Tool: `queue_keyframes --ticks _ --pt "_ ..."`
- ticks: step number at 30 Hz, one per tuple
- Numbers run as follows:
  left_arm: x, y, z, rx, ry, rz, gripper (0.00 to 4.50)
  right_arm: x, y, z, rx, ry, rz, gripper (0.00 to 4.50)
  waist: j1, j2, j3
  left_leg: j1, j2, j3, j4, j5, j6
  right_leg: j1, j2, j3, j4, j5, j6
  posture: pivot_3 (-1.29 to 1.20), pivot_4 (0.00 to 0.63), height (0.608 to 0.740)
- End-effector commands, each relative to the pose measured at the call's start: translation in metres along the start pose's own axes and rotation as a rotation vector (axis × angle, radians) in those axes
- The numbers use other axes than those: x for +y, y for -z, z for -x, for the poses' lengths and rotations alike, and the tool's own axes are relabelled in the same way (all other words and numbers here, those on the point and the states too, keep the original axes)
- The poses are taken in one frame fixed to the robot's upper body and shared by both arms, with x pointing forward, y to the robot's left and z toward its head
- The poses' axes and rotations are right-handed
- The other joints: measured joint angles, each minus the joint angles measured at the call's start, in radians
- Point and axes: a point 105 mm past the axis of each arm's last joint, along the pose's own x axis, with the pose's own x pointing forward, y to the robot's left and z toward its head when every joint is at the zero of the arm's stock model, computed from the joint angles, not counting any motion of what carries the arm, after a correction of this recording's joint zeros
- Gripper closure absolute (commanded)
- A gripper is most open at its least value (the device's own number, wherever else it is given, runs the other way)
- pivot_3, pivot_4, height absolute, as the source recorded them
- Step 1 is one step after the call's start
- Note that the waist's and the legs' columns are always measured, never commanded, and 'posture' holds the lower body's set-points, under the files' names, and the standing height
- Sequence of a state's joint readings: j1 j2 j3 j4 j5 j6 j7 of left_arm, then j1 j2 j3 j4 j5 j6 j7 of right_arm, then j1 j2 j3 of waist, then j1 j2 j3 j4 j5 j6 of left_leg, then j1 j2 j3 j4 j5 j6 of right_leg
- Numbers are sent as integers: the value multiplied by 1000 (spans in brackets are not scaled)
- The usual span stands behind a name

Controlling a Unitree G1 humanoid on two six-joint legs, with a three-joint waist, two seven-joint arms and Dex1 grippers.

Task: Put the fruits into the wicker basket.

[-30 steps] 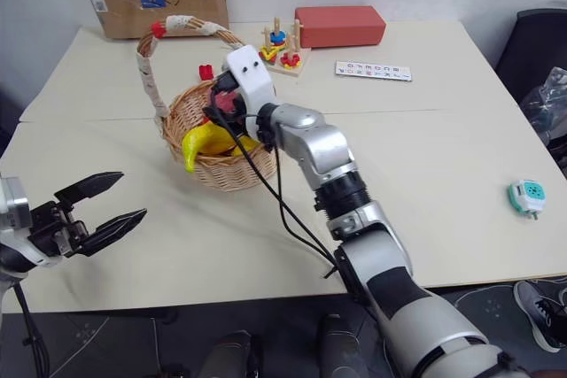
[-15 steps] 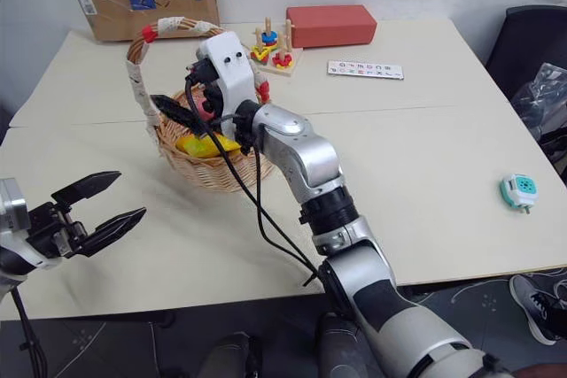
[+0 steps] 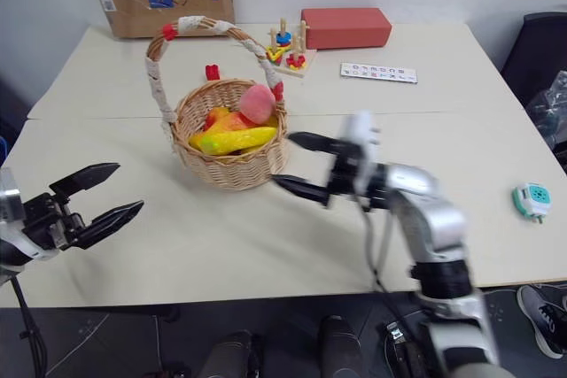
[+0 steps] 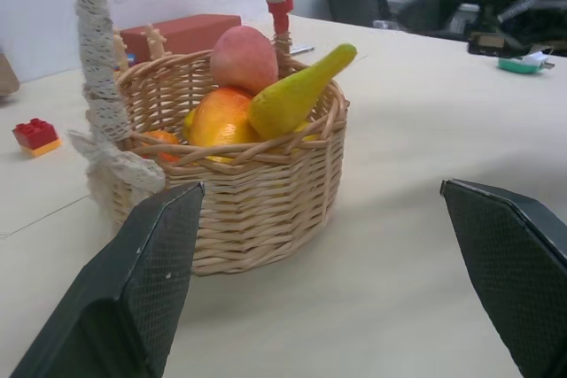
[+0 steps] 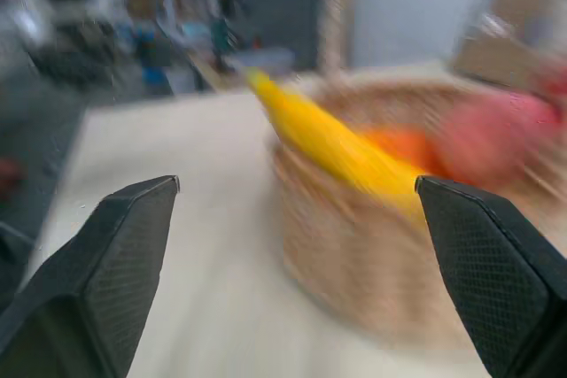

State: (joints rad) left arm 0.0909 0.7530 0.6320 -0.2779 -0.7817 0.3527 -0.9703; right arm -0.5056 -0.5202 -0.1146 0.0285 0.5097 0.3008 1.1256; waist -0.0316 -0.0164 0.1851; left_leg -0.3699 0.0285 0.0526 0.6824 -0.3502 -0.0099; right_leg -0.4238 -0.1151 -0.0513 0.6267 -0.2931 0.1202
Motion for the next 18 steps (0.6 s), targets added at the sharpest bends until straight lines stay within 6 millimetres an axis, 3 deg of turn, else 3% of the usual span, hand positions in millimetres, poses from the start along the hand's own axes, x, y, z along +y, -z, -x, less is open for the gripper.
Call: queue_keyframes --ticks 1,4,6,8,12,14,18 --pt "2 -7 -1 -15 8 -33 0 -24 -11 -1 -12 23 144 39 -12 0 0 2 1 4 0 0 0 0 0 0 0 0 1 0 150 740" --pt "5 -7 -4 -20 2 -57 0 -35 -16 -34 -11 31 166 39 -31 0 0 4 4 11 0 2 -3 -3 1 0 1 1 1 0 150 740" --pt "4 -9 -7 -33 2 -61 0 -41 -28 -67 -56 70 159 39 -40 1 0 4 7 12 -1 3 -6 -5 3 0 3 1 -1 0 150 740" --pt "4 -9 -8 -38 1 -63 0 -42 -33 -84 -77 89 156 39 -45 1 0 3 9 12 -2 4 -7 -6 3 0 5 1 -3 0 150 740" --pt "0 -8 -8 -43 -5 -53 0 -43 -58 -140 -160 250 151 39 -48 1 0 -1 11 11 -1 2 -7 -9 0 -1 7 2 -4 0 150 740" --pt "-2 -7 -7 -45 -14 -49 0 -44 -64 -155 -183 321 164 39 -51 1 0 -1 10 10 -1 2 -6 -10 -1 -1 6 2 -4 0 150 740" --pt "-5 -7 -6 -46 -18 -50 0 -40 -65 -172 -202 372 124 1023 -47 0 0 -1 9 9 -1 1 -5 -8 -2 -2 5 2 -4 0 150 740"
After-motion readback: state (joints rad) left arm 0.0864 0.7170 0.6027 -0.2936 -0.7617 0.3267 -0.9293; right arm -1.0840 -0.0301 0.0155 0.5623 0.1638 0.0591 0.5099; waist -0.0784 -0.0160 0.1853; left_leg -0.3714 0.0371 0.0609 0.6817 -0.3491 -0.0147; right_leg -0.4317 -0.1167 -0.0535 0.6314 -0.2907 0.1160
